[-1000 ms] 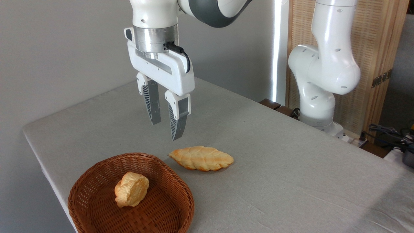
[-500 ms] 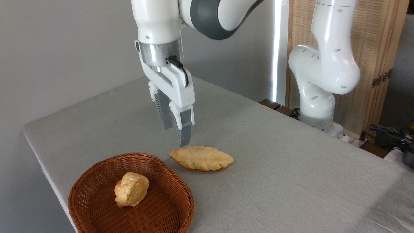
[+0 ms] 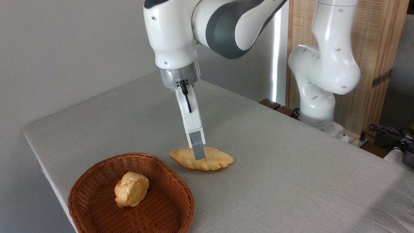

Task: Put bread into the basket
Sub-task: 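Lower the gripper onto the middle of the braided bread loaf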

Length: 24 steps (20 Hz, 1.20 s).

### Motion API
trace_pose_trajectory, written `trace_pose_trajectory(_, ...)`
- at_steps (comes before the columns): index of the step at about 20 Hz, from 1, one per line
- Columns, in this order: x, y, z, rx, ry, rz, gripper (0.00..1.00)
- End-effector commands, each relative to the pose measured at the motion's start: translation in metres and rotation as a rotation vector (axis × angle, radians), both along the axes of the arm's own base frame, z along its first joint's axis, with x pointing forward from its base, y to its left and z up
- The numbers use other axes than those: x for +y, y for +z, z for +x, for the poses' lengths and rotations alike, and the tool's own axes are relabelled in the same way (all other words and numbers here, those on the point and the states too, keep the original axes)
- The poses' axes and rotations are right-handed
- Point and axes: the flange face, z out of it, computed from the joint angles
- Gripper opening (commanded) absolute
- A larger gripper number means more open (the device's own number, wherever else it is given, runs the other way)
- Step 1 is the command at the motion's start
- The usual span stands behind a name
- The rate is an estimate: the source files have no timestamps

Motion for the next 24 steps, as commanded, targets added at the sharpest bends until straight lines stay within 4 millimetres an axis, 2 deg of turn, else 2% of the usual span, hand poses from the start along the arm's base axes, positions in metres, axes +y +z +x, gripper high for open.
trace_pose_trajectory(1,0.002,-0.009,-0.011,0.025,-0.039,-0.003,1.00)
trace_pose_trajectory(6,0.002,-0.023,-0.014,0.050,-0.061,-0.002,1.00)
trace_pose_trajectory(15,-0.005,-0.049,-0.008,0.091,-0.073,0.008,1.00)
trace_pose_trajectory(24,-0.023,-0.064,-0.003,0.093,-0.107,0.019,1.00)
